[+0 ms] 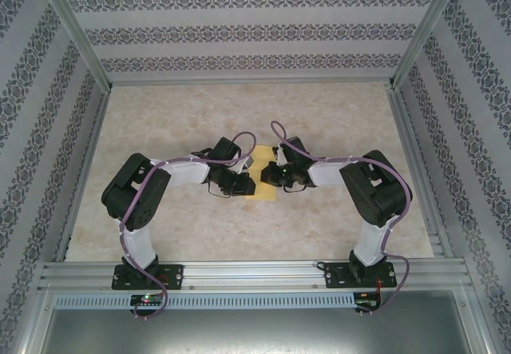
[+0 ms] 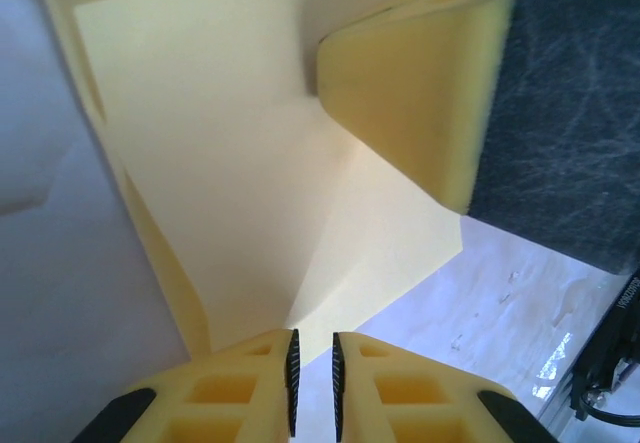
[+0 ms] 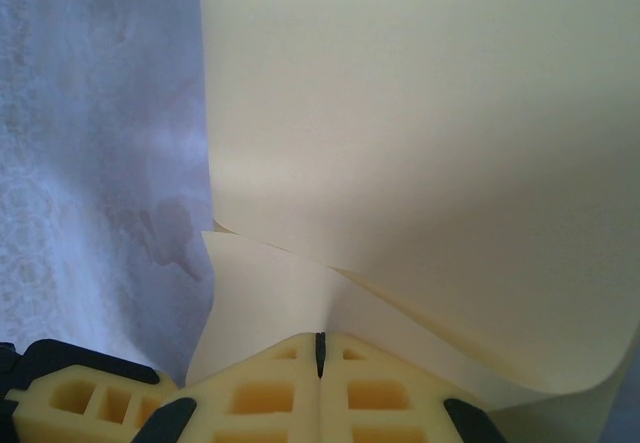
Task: Fold a paper plane with a square sheet of paper (fold left side to right side)
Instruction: Fold the triangle a second time at the center of the table.
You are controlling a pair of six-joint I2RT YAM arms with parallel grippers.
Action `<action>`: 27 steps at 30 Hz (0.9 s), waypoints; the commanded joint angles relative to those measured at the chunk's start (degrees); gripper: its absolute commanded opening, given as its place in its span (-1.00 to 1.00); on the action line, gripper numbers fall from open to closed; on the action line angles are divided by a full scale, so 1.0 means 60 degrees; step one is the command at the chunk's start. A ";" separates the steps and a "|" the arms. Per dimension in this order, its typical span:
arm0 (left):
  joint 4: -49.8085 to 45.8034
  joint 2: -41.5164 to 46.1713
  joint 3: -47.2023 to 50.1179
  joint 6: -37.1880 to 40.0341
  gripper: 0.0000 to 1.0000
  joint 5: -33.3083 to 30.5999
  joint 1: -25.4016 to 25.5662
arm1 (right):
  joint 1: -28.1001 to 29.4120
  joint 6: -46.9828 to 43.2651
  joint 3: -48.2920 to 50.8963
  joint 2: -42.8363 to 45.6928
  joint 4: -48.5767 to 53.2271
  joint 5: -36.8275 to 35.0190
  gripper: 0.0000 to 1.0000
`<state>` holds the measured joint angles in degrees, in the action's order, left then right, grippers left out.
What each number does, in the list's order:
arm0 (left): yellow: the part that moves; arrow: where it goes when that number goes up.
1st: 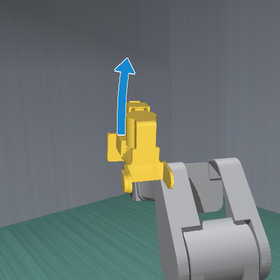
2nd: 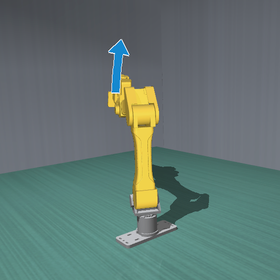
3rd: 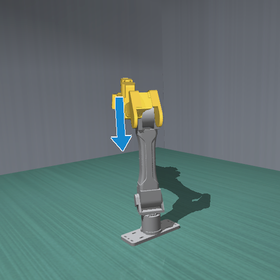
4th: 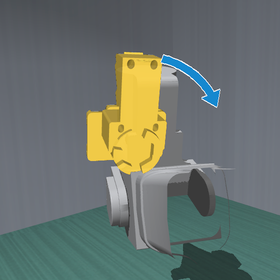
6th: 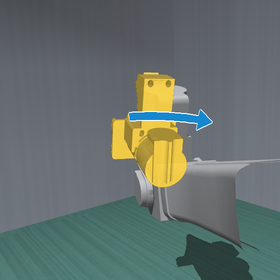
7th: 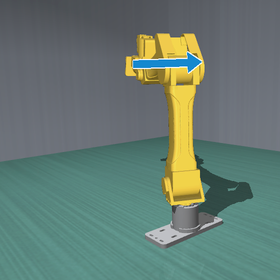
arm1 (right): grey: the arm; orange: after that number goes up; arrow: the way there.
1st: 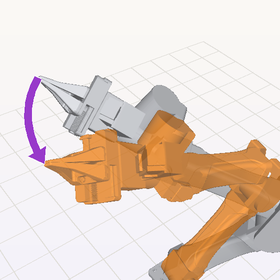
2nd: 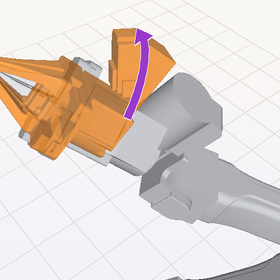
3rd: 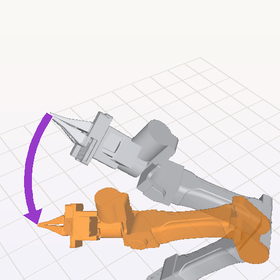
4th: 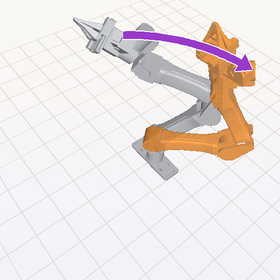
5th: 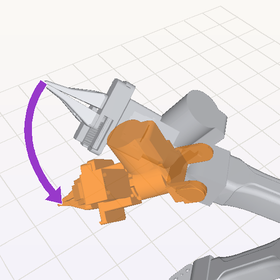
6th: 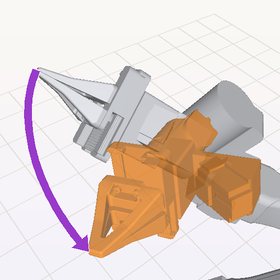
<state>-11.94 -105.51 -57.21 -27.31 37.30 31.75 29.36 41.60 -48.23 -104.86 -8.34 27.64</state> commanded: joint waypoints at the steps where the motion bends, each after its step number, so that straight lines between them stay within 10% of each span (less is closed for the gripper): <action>1: -0.0059 -0.0108 0.0129 0.0095 -0.60 -0.0294 -0.0120 | -0.0060 -0.0234 0.0347 -0.0047 0.1156 -0.0415 -1.00; 27: 0.0521 0.1689 0.1464 -0.0399 -0.76 0.0238 -0.0664 | -0.0079 -0.0313 0.0143 -0.0098 0.1351 -0.0363 -1.00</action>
<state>-9.41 -98.54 -48.49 -28.45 37.21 29.43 29.36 41.54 -48.29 -104.73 -7.51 27.88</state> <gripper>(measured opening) 0.123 0.051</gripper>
